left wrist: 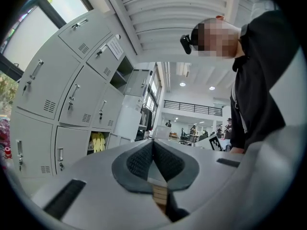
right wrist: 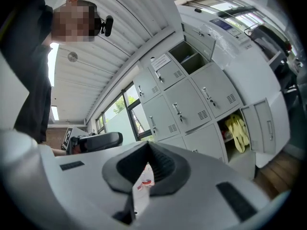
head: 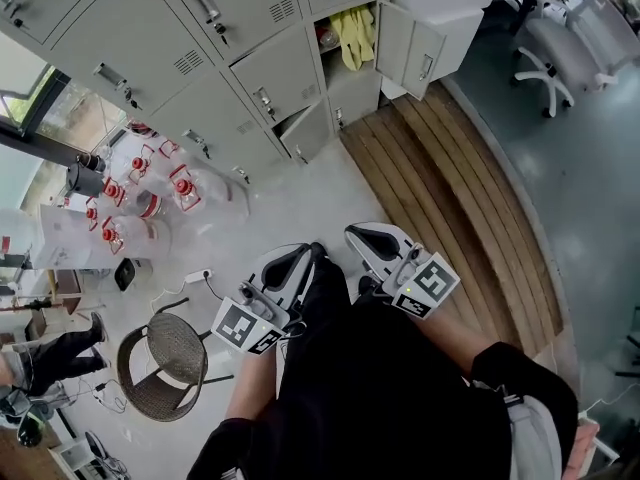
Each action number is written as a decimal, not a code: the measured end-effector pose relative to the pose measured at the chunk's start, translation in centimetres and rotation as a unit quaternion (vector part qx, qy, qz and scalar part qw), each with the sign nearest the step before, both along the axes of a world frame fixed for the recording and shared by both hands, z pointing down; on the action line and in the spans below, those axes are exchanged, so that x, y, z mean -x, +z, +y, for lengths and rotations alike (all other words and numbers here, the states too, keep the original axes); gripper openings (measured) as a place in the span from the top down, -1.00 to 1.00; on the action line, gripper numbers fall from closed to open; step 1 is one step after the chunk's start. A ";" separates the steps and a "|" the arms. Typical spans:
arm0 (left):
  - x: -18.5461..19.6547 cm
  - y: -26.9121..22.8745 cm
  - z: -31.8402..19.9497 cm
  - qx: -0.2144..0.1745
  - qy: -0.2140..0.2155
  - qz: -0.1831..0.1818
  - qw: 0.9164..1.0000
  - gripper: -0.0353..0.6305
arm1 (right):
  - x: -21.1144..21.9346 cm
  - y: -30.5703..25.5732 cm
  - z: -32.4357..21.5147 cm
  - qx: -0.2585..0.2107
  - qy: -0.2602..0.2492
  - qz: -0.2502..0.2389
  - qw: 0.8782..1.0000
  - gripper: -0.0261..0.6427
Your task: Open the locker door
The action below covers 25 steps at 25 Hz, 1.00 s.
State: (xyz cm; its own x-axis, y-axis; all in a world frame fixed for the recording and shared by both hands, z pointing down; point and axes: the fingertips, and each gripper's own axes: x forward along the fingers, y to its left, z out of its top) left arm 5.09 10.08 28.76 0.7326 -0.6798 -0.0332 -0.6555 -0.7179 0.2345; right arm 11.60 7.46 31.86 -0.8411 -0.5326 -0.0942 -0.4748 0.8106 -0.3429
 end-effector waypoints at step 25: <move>16.1 5.3 -21.8 0.039 0.029 0.091 0.995 0.86 | 15.8 1.5 -22.3 0.024 0.011 0.136 0.990 0.89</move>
